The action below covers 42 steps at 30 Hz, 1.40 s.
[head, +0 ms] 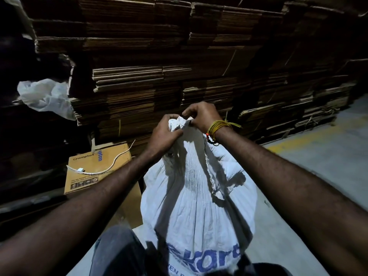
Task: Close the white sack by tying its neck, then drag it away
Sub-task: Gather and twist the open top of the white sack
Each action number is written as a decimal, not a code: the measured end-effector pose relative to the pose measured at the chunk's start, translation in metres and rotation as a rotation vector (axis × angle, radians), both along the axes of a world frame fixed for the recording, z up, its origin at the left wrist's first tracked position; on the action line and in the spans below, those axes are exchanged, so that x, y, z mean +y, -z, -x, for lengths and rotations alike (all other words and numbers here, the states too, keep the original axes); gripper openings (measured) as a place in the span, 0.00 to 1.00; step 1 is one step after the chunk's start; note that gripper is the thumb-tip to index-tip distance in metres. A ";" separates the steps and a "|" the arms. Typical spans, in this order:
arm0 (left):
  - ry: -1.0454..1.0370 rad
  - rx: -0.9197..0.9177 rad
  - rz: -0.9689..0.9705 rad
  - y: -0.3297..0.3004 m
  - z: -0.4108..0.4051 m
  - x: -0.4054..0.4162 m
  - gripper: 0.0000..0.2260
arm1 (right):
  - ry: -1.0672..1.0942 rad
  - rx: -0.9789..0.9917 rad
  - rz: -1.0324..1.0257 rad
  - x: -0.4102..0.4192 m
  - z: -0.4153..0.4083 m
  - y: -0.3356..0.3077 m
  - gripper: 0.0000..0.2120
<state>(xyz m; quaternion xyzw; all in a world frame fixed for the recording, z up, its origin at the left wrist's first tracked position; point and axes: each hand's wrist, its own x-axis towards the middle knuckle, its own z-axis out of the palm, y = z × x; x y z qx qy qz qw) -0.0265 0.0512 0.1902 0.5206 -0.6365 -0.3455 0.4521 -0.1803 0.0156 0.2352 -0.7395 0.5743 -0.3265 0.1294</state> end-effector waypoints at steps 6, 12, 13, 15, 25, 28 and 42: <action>-0.144 -0.410 -0.084 -0.012 0.004 -0.015 0.14 | -0.005 -0.009 0.101 0.001 -0.011 0.007 0.14; -0.226 -0.243 -0.046 -0.011 -0.001 -0.017 0.11 | -0.110 -0.119 -0.140 0.010 0.001 0.007 0.27; -0.224 -0.209 -0.022 -0.010 -0.001 -0.015 0.11 | -0.138 -0.124 -0.232 0.011 0.002 0.012 0.32; -0.198 -0.181 0.046 -0.008 -0.001 -0.013 0.07 | -0.168 -0.043 -0.305 0.010 0.002 0.024 0.41; -0.136 0.003 0.072 0.004 -0.006 -0.009 0.08 | 0.172 -0.036 -0.269 0.018 0.015 0.054 0.09; -0.165 0.101 0.027 0.007 -0.005 -0.012 0.07 | 0.174 0.235 -0.174 0.021 0.015 0.052 0.22; -0.061 0.234 0.014 0.006 -0.009 -0.006 0.07 | 0.096 0.301 -0.057 -0.004 0.030 0.028 0.08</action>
